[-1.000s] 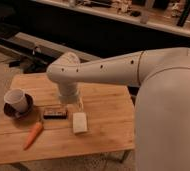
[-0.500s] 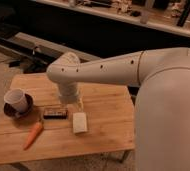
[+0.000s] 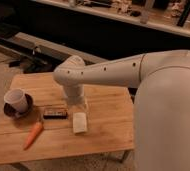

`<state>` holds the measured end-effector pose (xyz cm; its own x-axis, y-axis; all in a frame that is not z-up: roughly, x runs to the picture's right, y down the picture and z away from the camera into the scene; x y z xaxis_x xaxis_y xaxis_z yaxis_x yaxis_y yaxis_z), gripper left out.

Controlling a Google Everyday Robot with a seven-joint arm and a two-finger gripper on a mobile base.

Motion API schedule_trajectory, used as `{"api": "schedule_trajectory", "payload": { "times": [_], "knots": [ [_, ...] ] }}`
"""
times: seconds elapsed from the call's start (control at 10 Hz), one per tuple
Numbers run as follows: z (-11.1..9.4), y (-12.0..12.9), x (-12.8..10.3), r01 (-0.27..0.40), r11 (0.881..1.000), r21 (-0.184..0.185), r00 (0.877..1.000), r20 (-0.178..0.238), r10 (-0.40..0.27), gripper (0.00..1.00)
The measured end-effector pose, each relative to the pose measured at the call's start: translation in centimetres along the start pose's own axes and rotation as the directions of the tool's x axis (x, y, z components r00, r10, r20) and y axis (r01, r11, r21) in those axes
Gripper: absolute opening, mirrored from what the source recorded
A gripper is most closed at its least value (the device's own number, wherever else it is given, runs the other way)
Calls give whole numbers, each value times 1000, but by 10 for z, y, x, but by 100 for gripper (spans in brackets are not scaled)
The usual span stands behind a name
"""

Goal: Wipe the white sponge on the table

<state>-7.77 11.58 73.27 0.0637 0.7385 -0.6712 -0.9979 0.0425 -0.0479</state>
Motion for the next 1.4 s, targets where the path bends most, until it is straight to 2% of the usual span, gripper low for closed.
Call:
{"api": "schedule_trajectory", "payload": {
  "times": [0.4, 0.6, 0.8, 1.1, 1.4],
  "knots": [
    [45, 1, -7, 17, 993, -120, 999, -31, -21, 65],
    [53, -6, -7, 20, 992, -127, 999, -44, -25, 65],
    [56, -15, -8, 23, 993, -118, 998, -57, -30, 65],
    [58, -20, -10, 27, 994, -109, 997, -74, -36, 65],
    [65, -17, -10, 28, 993, -117, 995, -96, -39, 65]
  ]
}}
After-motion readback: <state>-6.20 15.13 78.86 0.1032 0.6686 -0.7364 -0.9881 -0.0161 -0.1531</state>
